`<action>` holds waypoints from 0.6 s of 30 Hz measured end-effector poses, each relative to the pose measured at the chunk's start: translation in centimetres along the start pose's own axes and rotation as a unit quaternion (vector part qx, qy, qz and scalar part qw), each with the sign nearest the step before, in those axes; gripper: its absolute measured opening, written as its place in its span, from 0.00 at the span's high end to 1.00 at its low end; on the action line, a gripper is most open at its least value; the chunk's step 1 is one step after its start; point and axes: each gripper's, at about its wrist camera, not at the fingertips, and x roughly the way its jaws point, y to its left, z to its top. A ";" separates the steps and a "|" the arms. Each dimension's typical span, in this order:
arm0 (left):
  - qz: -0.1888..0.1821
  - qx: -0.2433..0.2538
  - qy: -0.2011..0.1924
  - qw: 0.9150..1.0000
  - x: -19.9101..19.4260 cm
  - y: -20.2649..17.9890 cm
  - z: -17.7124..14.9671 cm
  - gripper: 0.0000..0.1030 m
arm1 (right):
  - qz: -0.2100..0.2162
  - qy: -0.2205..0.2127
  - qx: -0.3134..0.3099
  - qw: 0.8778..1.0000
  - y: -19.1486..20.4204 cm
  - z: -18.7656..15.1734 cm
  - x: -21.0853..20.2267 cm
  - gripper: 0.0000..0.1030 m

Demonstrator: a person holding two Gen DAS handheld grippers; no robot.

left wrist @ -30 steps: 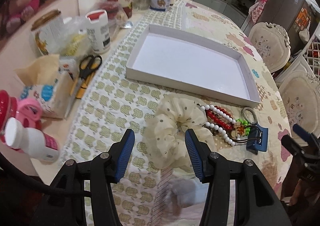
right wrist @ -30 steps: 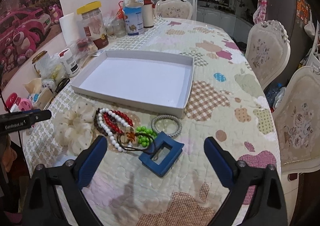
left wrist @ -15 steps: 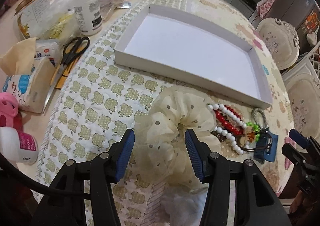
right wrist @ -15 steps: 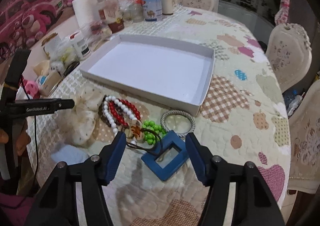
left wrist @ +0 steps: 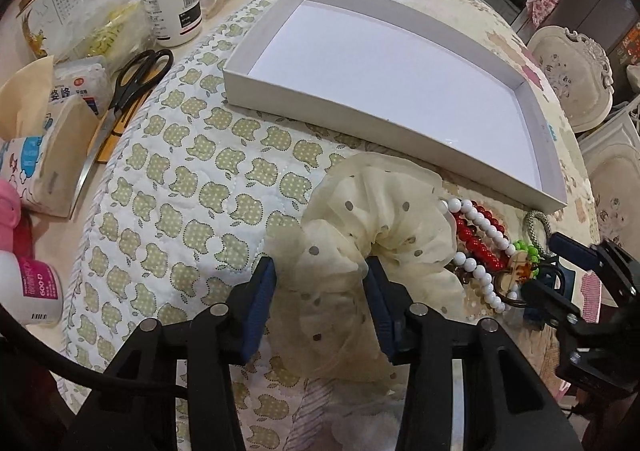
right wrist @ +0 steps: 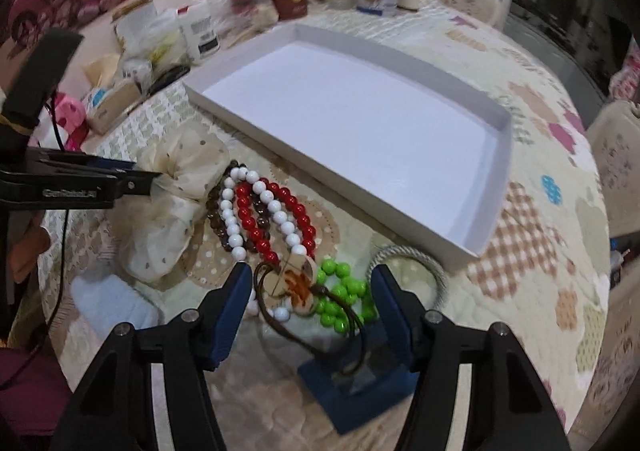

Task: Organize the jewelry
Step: 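Close left tool on cream scrunchie while right tool grasps black hair tie, then carry cream scrunchie into white tray while right tool carries hair tie there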

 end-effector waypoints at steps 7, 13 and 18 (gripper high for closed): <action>0.003 0.007 0.001 1.000 0.6 -0.1 0.0 0.74 | 0.047 0.012 0.000 0.999 -0.9 0.3 1.5 0.80; -0.009 0.022 -0.012 1.000 0.0 -0.9 0.0 0.98 | 0.087 0.004 0.014 0.996 -1.0 -0.1 0.6 0.91; -0.027 0.030 -0.029 0.999 -2.1 -0.8 0.6 1.00 | 0.120 -0.035 0.072 0.990 -2.5 -0.4 -1.9 0.93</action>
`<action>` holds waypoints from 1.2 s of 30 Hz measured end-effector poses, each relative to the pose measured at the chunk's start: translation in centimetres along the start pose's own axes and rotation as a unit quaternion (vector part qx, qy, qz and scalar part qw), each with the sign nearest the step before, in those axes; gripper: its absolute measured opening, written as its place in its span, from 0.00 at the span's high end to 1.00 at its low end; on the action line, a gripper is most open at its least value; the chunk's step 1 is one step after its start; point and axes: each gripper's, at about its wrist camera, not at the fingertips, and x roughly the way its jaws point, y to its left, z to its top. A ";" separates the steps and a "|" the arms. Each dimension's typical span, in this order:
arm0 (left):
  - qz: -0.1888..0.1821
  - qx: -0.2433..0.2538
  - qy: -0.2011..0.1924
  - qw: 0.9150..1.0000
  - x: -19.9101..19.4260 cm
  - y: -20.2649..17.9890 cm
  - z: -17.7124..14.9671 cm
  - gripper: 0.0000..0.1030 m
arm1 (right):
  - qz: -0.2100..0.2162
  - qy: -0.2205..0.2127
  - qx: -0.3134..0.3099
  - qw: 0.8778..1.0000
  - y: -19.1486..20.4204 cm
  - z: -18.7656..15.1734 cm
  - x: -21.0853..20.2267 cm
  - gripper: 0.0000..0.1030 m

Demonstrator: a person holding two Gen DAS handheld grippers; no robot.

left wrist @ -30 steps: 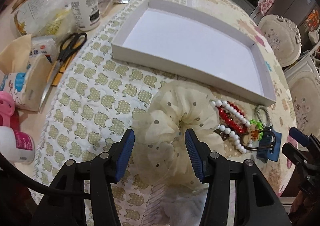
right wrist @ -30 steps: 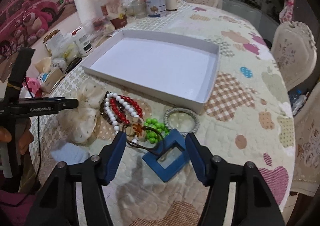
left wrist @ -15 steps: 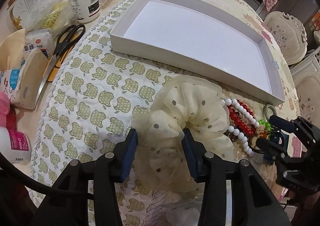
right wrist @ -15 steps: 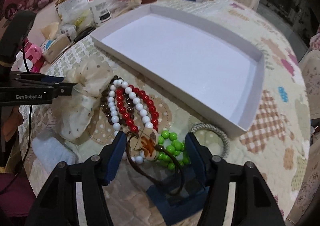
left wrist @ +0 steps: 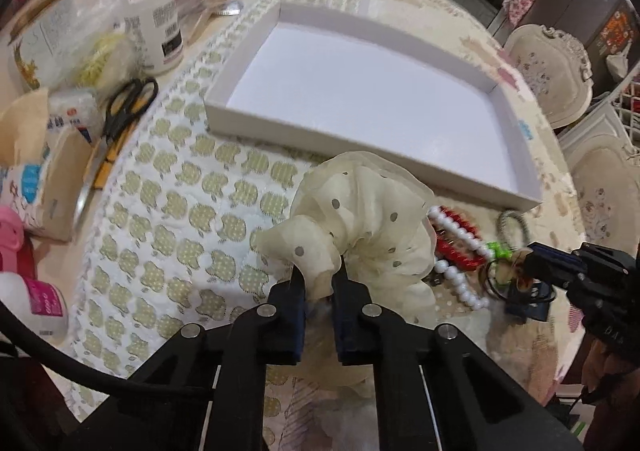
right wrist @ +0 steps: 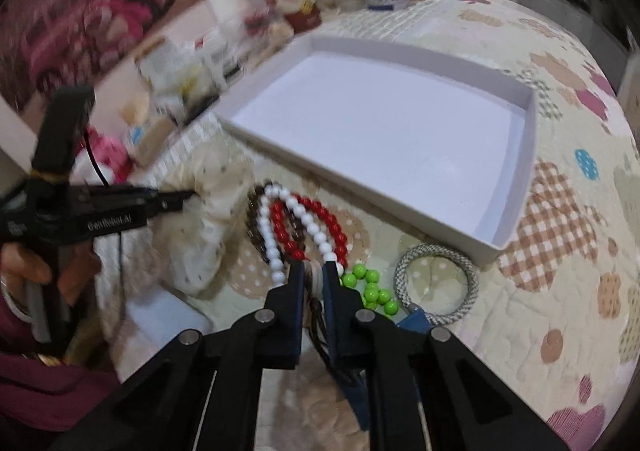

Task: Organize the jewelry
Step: 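Carry cream scrunchie into white tray while right tool carries hair tie there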

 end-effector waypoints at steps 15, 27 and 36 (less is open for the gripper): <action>0.028 0.005 -0.057 0.998 -3.7 0.4 4.4 1.00 | -0.006 -0.091 0.040 0.995 -0.9 3.7 -5.8 0.93; 0.064 0.008 -0.078 0.995 -4.1 0.0 7.4 1.00 | -0.016 -0.108 0.047 0.993 -2.1 6.7 -5.7 0.93; 0.086 0.017 -0.077 0.993 -2.6 -0.9 9.4 1.00 | -0.020 -0.107 0.058 0.992 -3.8 8.4 -4.3 0.93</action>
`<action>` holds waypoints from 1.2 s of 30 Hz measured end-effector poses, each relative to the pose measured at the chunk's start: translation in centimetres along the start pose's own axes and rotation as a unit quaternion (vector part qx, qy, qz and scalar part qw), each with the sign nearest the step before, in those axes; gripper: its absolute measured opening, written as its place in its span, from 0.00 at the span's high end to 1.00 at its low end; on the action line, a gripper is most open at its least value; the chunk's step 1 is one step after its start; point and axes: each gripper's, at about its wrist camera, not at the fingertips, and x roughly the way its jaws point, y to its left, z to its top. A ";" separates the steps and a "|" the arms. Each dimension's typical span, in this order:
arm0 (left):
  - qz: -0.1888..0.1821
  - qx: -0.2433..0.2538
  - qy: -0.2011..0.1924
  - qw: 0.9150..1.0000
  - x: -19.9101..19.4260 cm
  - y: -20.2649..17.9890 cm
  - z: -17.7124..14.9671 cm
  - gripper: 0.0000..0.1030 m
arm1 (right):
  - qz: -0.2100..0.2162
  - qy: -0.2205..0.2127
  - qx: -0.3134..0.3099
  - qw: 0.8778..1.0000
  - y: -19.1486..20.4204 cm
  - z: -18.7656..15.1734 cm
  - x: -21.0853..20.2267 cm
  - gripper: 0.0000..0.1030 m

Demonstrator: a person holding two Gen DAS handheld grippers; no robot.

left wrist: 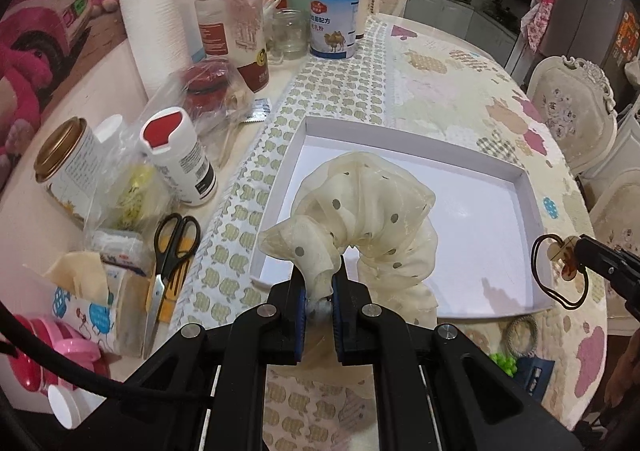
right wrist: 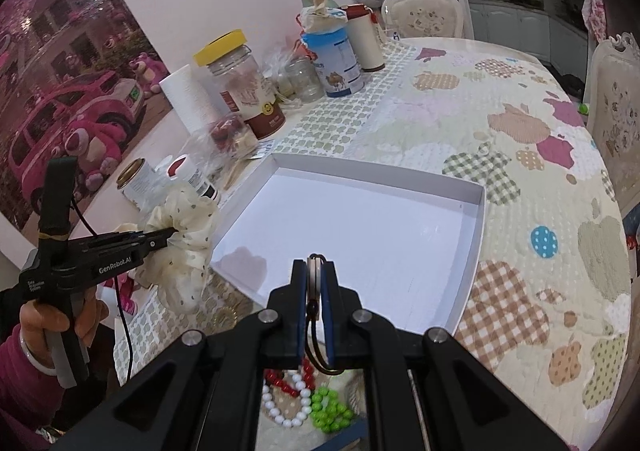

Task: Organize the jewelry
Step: 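Carry cream scrunchie into white tray while right tool carries hair tie there, then open left tool releasing scrunchie while right tool releases hair tie in tray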

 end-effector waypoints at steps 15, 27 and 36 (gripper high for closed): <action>0.029 -0.007 0.026 0.999 6.4 -1.4 3.0 1.00 | 0.010 0.072 0.018 0.997 -4.4 1.7 7.5 0.93; 0.043 -0.016 0.058 0.997 11.0 -1.4 3.5 0.99 | -0.007 0.099 0.042 0.994 -8.7 1.4 11.0 0.91; 0.022 -0.036 0.060 0.997 10.9 -0.8 3.4 0.78 | -0.045 0.085 0.051 0.994 -9.6 1.2 9.4 0.62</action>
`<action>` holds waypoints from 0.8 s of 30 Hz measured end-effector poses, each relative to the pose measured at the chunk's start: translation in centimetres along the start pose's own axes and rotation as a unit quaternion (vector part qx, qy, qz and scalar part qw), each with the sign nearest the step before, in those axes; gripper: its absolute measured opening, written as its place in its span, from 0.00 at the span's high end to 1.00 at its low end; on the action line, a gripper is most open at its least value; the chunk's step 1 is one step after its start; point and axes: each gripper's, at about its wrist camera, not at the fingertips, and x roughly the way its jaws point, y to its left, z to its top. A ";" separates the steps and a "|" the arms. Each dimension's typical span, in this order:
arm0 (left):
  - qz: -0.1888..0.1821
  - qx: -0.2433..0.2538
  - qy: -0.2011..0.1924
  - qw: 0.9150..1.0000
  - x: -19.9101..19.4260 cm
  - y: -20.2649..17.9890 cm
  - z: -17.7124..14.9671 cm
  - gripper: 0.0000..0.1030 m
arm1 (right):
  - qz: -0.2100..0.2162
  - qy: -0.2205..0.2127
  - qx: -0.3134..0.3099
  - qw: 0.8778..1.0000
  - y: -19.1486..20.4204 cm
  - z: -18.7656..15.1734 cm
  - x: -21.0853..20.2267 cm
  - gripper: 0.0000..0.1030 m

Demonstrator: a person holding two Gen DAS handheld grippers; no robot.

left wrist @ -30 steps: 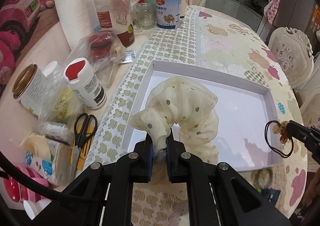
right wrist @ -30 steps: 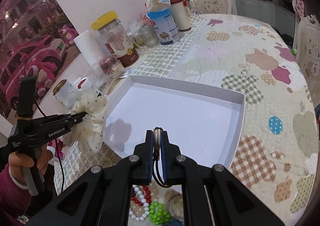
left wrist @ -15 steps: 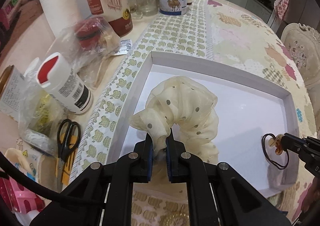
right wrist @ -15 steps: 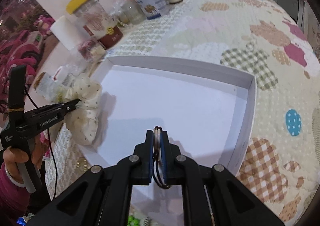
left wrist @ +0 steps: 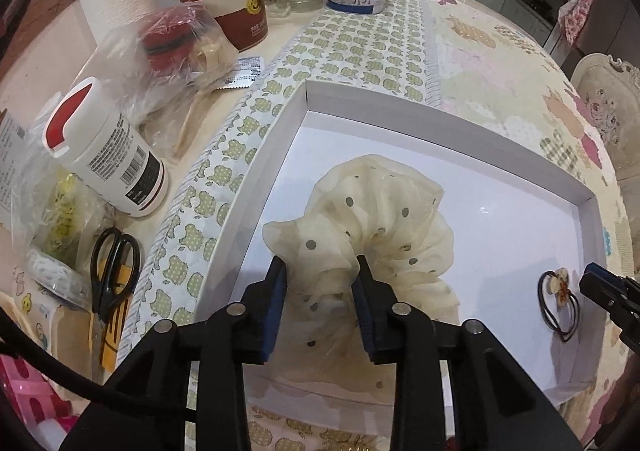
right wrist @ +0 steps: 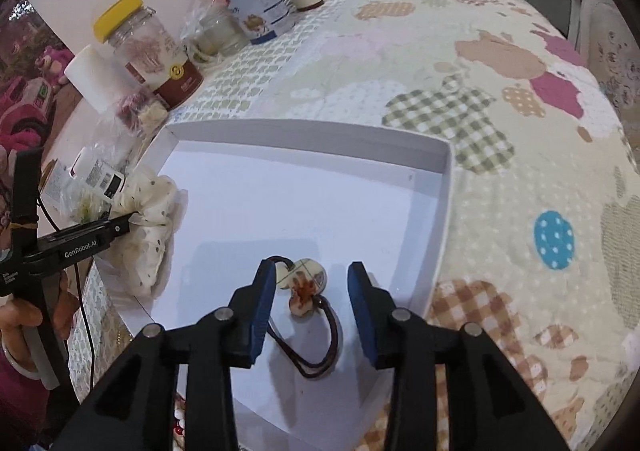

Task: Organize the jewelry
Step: 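Open left tool releasing scrunchie while right tool releases hair tie in tray, then move left tool to light blue scrunchie while right tool moves to blue claw clip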

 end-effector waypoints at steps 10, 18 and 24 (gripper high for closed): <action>-0.008 0.021 -0.025 0.999 -4.7 0.2 -2.5 0.74 | -0.014 -0.039 -0.027 0.999 2.9 -2.4 -5.1 0.59; -0.017 0.052 -0.044 0.998 -8.5 0.1 -6.0 0.74 | -0.022 -0.056 -0.026 0.998 4.8 -6.2 -8.4 0.46; -0.055 0.046 -0.043 0.997 -10.5 1.1 -8.1 0.74 | -0.026 -0.067 -0.008 0.997 5.2 -9.0 -10.5 0.41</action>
